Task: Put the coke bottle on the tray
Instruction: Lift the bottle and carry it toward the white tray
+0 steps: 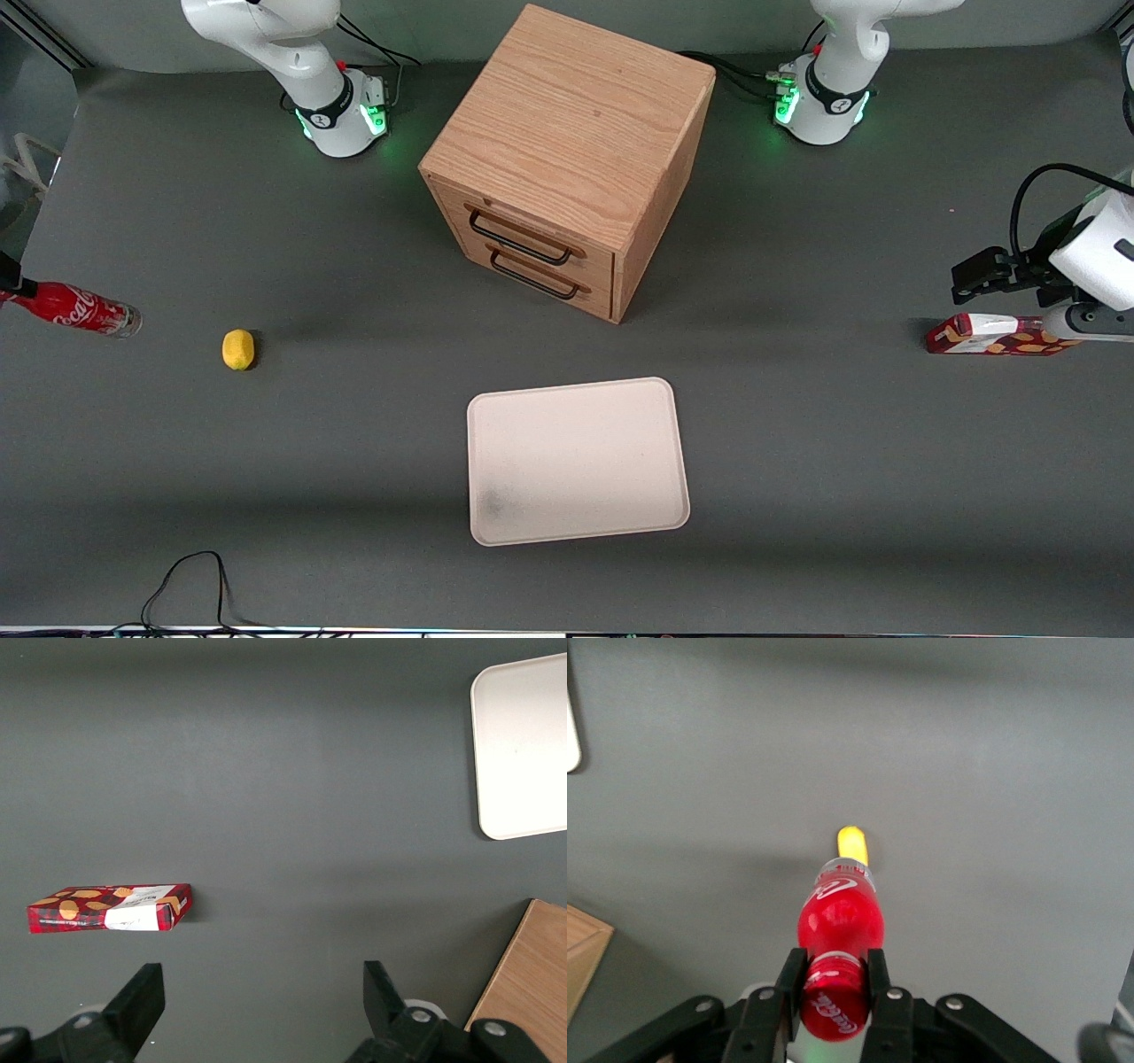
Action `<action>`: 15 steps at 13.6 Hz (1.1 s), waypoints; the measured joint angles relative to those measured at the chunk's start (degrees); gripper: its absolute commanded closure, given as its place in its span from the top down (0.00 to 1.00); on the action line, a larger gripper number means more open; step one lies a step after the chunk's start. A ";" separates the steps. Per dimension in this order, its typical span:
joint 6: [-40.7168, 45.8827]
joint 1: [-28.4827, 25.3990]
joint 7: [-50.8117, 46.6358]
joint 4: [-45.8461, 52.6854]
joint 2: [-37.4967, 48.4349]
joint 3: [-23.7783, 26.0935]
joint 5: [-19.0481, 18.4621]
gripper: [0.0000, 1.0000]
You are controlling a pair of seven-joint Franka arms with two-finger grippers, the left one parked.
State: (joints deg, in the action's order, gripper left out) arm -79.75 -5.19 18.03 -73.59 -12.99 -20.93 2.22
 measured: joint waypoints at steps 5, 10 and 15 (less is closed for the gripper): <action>1.31 -9.53 -16.85 6.41 -8.99 2.89 0.31 0.00; -5.97 -11.07 -38.71 19.64 -27.16 16.23 0.62 0.00; -22.93 -11.04 -46.54 23.57 -36.36 21.32 0.64 0.00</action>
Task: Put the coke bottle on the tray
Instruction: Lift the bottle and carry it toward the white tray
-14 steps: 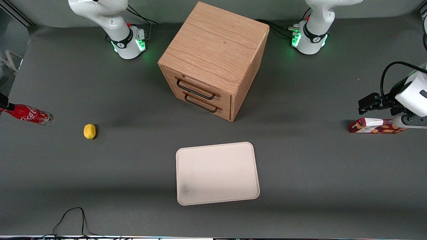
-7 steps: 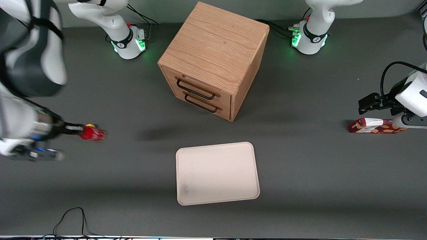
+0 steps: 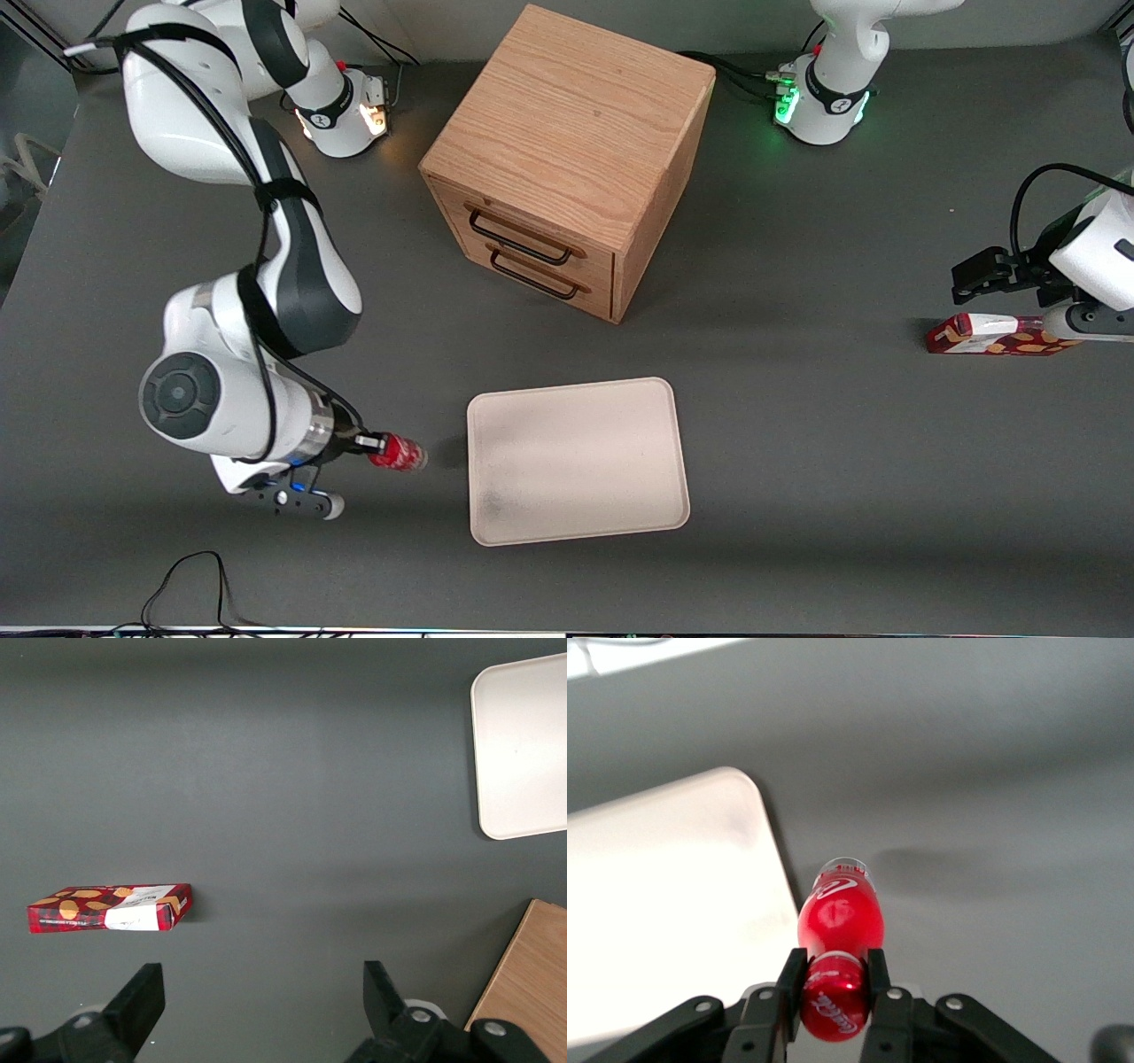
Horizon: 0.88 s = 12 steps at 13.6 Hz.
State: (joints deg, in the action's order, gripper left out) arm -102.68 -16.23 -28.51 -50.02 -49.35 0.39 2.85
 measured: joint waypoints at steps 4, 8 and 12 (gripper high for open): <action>-6.61 -1.44 -3.60 0.76 -2.41 0.41 0.00 0.00; -10.54 -3.91 -7.14 0.94 -3.84 0.43 -0.21 0.00; -15.01 -5.57 -8.65 1.09 -5.87 0.43 -0.42 0.00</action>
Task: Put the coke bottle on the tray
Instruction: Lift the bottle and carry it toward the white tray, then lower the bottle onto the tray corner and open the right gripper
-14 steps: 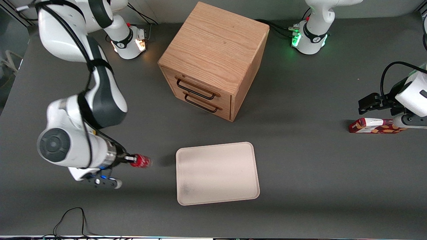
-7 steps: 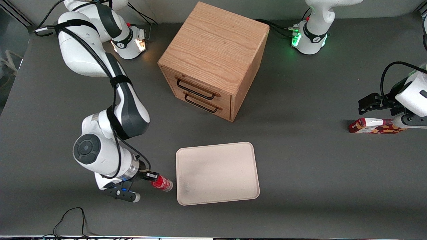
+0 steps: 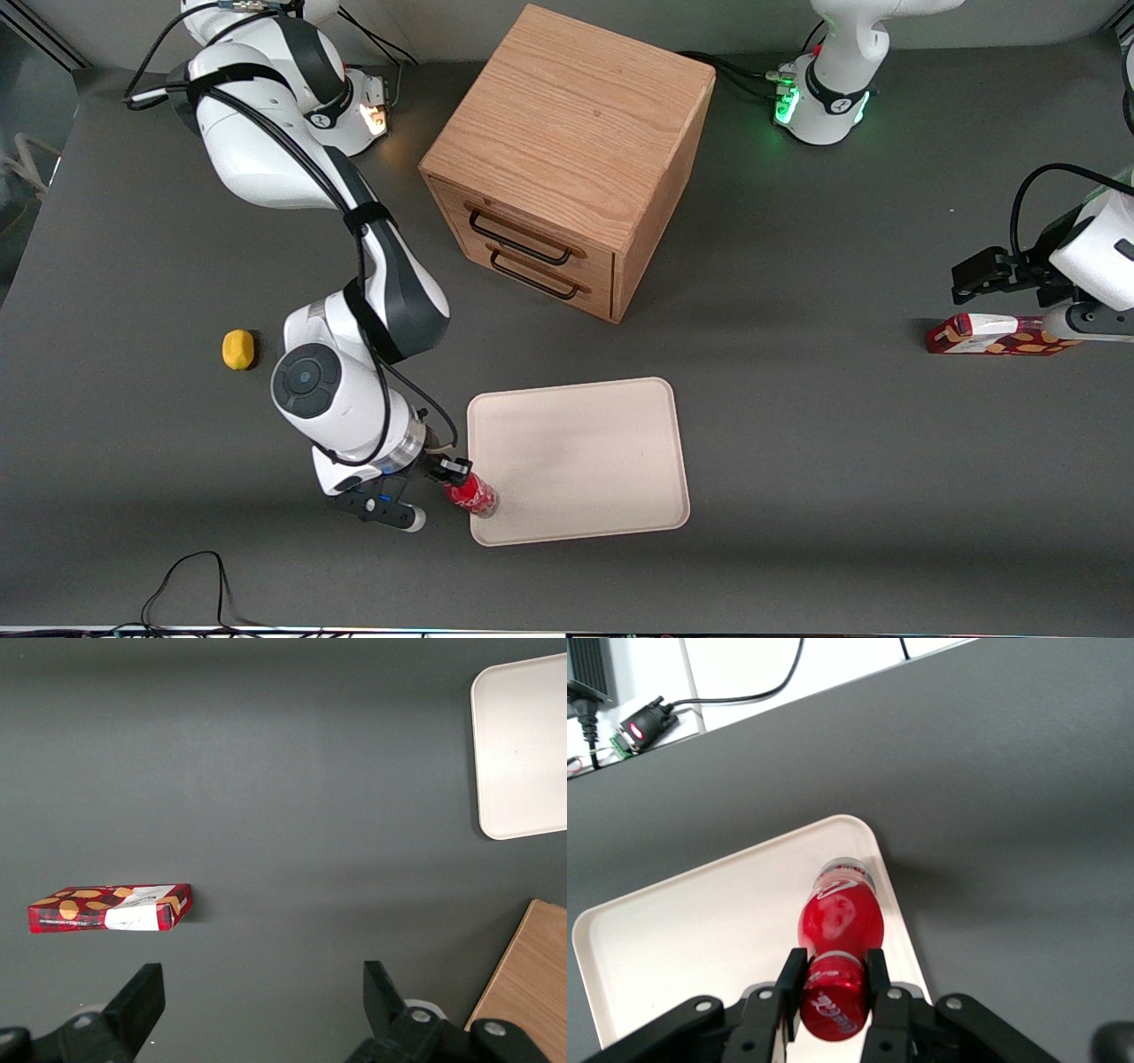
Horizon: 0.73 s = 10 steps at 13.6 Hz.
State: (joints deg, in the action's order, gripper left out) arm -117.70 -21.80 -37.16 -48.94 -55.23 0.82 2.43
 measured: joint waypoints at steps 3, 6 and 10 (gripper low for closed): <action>-1.63 -0.38 -0.02 0.23 -0.91 0.00 -0.02 0.00; -2.69 -1.25 -1.07 0.23 -1.31 0.00 -0.48 0.00; -4.08 -1.41 -1.21 0.19 -2.30 -0.13 -0.56 0.01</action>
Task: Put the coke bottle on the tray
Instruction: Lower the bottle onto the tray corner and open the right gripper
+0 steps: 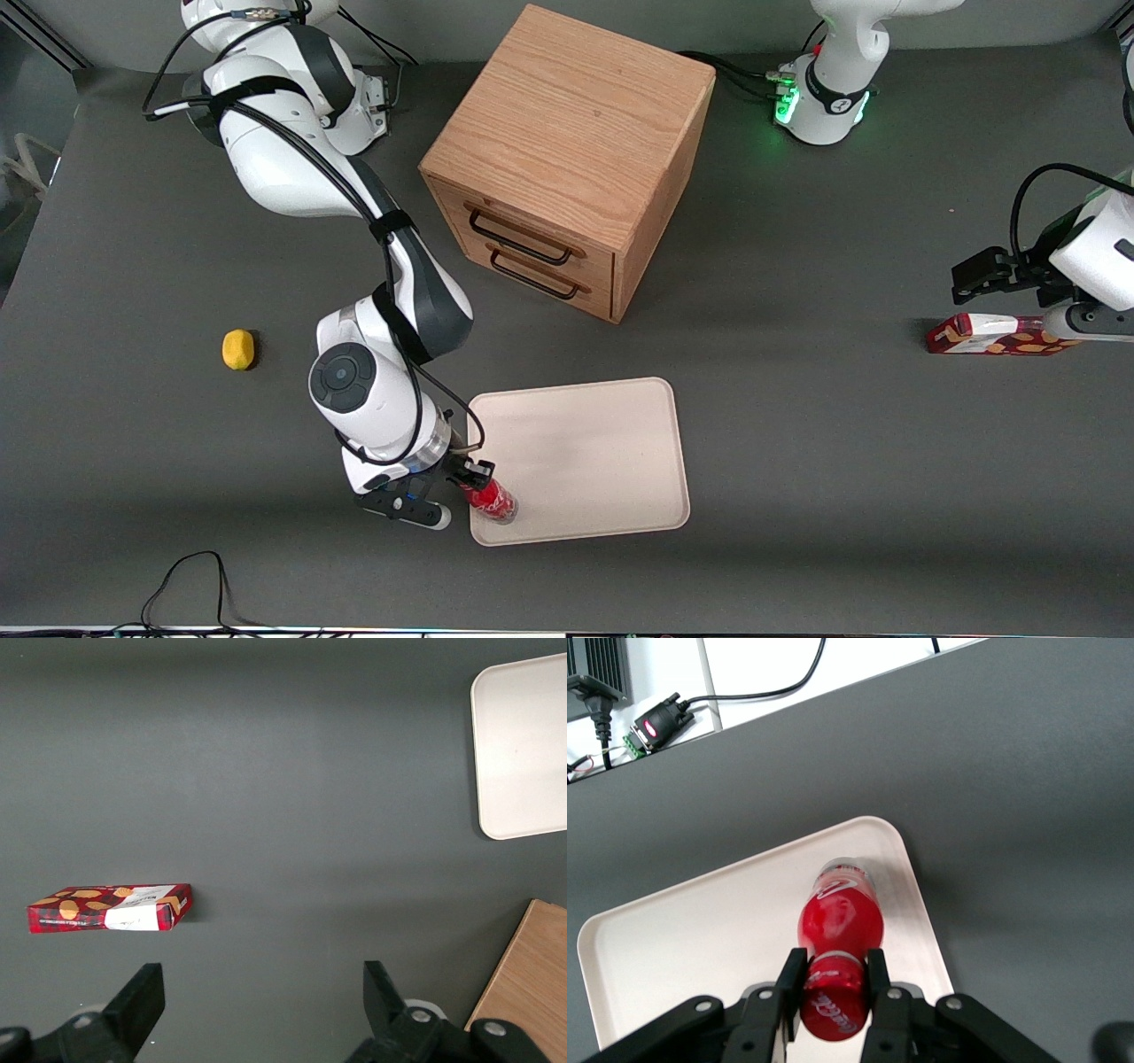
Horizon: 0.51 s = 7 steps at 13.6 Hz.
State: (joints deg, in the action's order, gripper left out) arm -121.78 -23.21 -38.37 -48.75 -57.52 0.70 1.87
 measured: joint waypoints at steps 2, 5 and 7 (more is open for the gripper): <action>-0.86 0.00 0.00 -0.01 -0.47 -0.05 0.00 0.56; -1.51 0.01 -0.08 0.01 -0.48 -0.08 -0.02 1.00; -1.84 0.01 -0.18 0.04 -0.48 -0.08 -0.02 1.00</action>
State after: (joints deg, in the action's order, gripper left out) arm -123.62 -23.20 -38.55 -48.71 -58.00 0.62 1.85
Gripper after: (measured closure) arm 0.308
